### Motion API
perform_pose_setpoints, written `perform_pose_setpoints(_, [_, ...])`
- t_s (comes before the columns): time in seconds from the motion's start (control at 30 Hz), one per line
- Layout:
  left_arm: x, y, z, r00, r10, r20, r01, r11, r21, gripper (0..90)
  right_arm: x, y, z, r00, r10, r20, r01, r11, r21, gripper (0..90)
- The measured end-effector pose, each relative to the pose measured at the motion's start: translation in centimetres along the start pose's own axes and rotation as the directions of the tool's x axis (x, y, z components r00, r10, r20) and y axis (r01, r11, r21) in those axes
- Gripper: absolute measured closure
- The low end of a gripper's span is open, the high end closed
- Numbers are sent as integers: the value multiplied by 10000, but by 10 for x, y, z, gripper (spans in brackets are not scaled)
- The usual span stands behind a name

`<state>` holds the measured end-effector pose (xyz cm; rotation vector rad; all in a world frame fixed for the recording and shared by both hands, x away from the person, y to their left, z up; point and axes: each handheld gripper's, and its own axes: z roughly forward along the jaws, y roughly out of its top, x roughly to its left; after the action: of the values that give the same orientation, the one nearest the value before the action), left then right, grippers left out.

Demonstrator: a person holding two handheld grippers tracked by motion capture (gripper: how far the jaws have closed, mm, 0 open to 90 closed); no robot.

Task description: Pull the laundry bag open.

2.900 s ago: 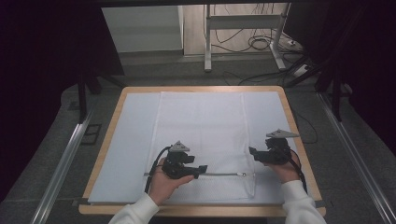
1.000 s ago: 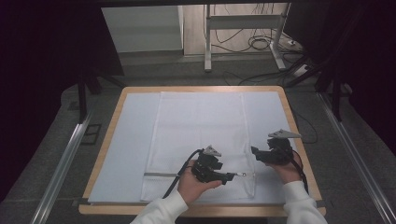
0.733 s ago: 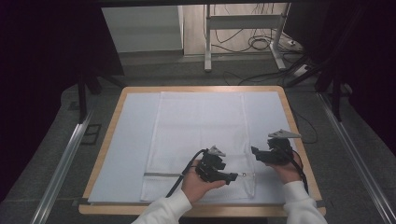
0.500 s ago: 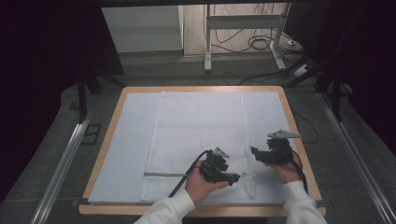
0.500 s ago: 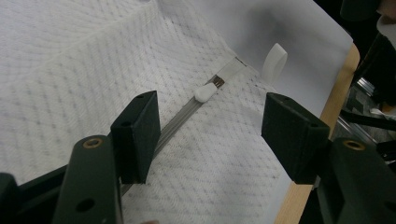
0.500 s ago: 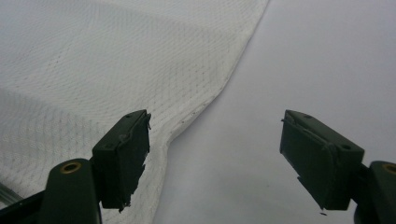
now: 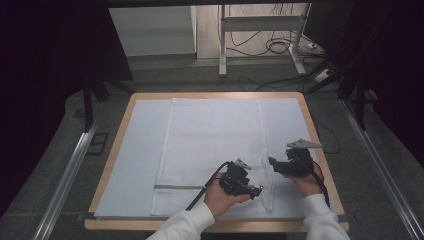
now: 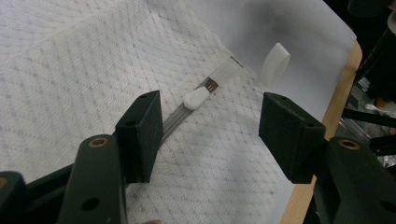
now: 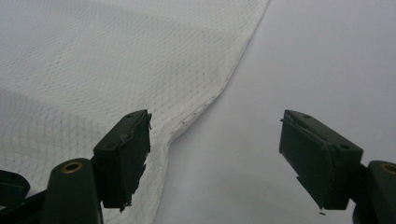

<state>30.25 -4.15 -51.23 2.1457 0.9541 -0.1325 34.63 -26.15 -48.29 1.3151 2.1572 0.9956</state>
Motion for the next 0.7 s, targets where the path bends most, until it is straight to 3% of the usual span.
perform_pose_setpoints(0.2, [1, 7, 8, 9981, -380, 481, 366, 9989, 291, 406, 0, 0, 0, 10000, 38, 32, -38, 10000, -10, 245])
perform_pose_setpoints(0.7, [1, 9, 15, 9972, -521, 543, 495, 9976, 479, 404, -1, 1, -1, 10000, 59, 26, -59, 10000, -64, 245])
